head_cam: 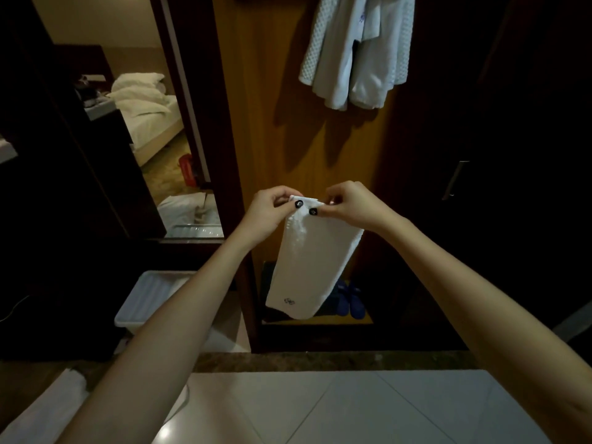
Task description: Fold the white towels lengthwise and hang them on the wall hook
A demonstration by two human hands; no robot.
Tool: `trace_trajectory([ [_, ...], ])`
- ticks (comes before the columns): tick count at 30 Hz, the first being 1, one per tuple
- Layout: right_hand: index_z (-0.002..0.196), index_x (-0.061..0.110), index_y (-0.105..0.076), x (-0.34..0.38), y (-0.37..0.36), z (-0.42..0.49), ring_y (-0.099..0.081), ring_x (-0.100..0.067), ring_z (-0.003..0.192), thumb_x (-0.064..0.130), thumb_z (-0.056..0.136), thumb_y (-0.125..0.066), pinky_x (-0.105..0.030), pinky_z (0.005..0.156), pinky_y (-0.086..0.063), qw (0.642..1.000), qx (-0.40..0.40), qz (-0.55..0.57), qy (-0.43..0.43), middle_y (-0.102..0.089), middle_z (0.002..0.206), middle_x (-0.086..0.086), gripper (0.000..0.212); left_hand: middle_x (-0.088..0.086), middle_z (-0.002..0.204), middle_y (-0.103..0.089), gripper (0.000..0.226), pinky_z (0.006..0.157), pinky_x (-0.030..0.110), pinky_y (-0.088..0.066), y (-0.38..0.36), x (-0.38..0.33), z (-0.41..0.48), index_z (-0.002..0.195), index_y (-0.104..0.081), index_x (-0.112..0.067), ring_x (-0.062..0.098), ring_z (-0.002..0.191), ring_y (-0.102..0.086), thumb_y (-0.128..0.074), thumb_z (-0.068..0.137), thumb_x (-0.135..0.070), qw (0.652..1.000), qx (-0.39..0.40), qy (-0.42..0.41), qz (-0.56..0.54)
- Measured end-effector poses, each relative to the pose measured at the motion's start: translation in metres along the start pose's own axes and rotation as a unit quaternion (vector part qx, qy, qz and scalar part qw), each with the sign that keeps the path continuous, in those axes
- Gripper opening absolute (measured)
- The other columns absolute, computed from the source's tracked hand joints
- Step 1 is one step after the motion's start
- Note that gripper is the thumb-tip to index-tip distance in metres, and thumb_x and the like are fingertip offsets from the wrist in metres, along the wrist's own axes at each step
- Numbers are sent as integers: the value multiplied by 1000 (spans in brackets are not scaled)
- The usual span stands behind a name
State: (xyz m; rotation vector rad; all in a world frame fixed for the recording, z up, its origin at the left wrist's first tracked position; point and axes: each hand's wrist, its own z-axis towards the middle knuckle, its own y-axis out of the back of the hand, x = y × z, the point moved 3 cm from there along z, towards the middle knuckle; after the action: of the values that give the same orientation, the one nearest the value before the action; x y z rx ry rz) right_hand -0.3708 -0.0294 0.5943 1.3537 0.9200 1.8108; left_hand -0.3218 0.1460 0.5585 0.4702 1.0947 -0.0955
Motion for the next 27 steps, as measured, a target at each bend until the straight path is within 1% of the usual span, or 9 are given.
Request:
trace_trajectory([
  [3,89,17,-68,-19,13,-6,-50,-4,69,39,86,-70,-18,56,-33,1000,10,10,-18,-58,80,7,22,-7,91,-68,11,68,8,-47,9,2,9,97,-67,-17,-6,82,-64,-58,93,-11,1000,-20,14,-8],
  [7,77,8,-62,-41,19,-12,-47,-11,64,38,84,-72,-22,56,-34,995,-42,77,-44,-56,74,-2,32,-6,86,-69,11,65,10,-47,20,3,17,97,-64,-20,-3,78,-65,-56,94,-13,999,-45,19,-21],
  [9,65,15,-51,-45,20,-12,-39,-3,54,39,83,-73,-14,48,-29,990,-93,94,-44,-48,64,4,37,-4,85,-70,12,65,12,-48,18,-1,19,97,-63,-22,2,79,-66,-57,94,-11,999,-42,-2,-24],
  [13,63,23,-34,-45,23,-8,-31,-2,51,38,84,-72,-17,46,-26,980,-159,115,-29,-35,62,8,46,-15,84,-62,16,74,12,-44,12,-13,24,85,-63,-24,-1,80,-59,-64,88,-9,998,-23,-53,-2],
  [18,95,28,-63,-45,36,-4,-61,3,83,30,80,-78,-8,65,-45,974,-74,204,-58,-62,99,15,21,-5,84,-67,11,73,12,-47,15,-18,30,93,-59,-21,1,80,-65,-60,92,-10,999,40,-13,-12],
  [20,86,22,-70,-40,37,-5,-69,-4,77,25,81,-77,-15,65,-51,964,-24,260,-53,-72,90,7,9,-6,90,-68,12,78,13,-45,18,-20,33,101,-61,-23,-2,86,-65,-57,94,-14,998,69,7,11],
  [22,77,15,-68,-33,36,-8,-70,-12,72,18,83,-75,-23,63,-54,952,-8,305,-24,-72,78,3,10,-10,100,-68,16,82,13,-45,19,-23,36,106,-66,-22,-5,96,-62,-57,95,-18,991,109,-3,71],
  [25,80,9,-64,-26,36,-11,-68,-20,81,14,84,-73,-29,68,-56,932,-2,361,20,-70,90,-4,11,-9,106,-68,18,90,19,-44,20,-26,40,106,-71,-20,1,103,-60,-59,93,-23,981,142,-15,133],
  [27,87,10,-68,-25,35,-12,-69,-24,88,17,83,-72,-32,74,-57,910,29,412,20,-71,99,-10,9,-9,101,-67,15,85,20,-43,22,-24,41,101,-72,-20,2,97,-60,-61,92,-23,981,130,-28,145],
])
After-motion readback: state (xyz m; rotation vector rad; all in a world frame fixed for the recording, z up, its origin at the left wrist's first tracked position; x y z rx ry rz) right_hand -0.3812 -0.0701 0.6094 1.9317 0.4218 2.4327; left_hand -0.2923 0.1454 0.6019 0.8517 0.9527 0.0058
